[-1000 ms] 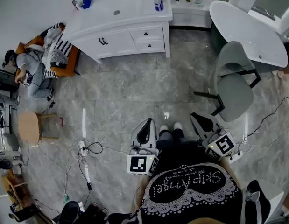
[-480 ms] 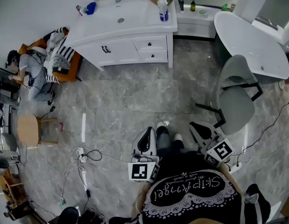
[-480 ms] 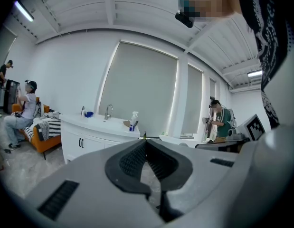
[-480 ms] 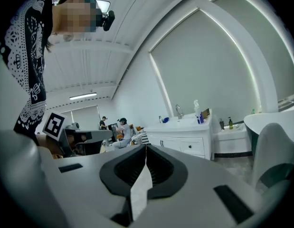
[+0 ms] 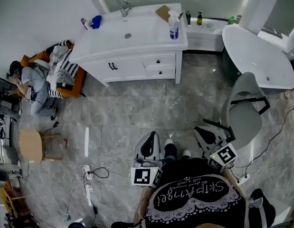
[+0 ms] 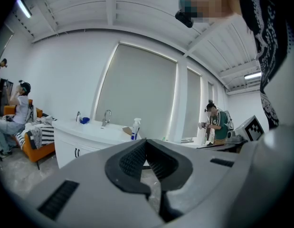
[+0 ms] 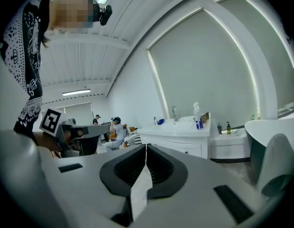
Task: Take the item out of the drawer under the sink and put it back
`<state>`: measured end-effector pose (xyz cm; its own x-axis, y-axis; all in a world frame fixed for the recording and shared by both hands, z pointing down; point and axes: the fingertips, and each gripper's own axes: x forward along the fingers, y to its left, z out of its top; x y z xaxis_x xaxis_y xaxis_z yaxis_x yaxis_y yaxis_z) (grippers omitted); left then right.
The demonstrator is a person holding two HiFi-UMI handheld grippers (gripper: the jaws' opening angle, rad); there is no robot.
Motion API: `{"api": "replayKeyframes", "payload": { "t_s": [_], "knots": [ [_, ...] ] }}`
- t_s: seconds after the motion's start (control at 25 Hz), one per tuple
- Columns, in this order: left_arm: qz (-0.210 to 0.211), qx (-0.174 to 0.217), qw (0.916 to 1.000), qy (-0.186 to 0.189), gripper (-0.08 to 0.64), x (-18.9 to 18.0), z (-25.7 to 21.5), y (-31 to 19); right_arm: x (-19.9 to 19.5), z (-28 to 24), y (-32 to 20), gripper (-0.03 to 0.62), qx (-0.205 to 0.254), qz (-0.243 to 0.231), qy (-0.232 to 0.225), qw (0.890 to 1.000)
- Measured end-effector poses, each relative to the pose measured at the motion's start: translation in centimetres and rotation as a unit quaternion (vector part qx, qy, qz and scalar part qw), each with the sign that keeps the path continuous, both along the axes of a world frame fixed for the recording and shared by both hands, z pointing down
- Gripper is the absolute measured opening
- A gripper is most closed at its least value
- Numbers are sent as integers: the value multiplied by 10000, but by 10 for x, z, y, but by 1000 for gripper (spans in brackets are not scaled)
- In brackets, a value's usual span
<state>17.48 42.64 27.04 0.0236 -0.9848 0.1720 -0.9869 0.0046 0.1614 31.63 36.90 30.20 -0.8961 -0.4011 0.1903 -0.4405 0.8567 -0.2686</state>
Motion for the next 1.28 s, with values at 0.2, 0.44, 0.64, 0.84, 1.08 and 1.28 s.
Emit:
{"api": "replayKeyframes", "payload": {
  "t_s": [0.2, 0.44, 0.64, 0.84, 1.08, 1.28],
  "knots": [
    [12, 35, 10000, 6, 3, -33, -4, -9, -23, 1, -8, 18, -16, 108, 106, 9999],
    [248, 24, 9997, 34, 3, -51, 3, -9, -38, 8, -5, 18, 1, 346, 63, 9994],
    [300, -40, 9995, 30, 3, -65, 6, -7, -52, 3, -7, 18, 25, 486, -68, 9988],
    [282, -141, 9995, 77, 3, -71, 15, -7, -61, 6, -11, 18, -13, 482, -87, 9988],
    [274, -217, 9993, 138, 3, -77, 17, -19, -70, 12, -21, 18, -184, 422, -42, 9989],
    [235, -344, 9991, 42, 3, -82, 24, -34, -78, 15, -39, 18, -266, 367, -37, 9990]
  ]
}}
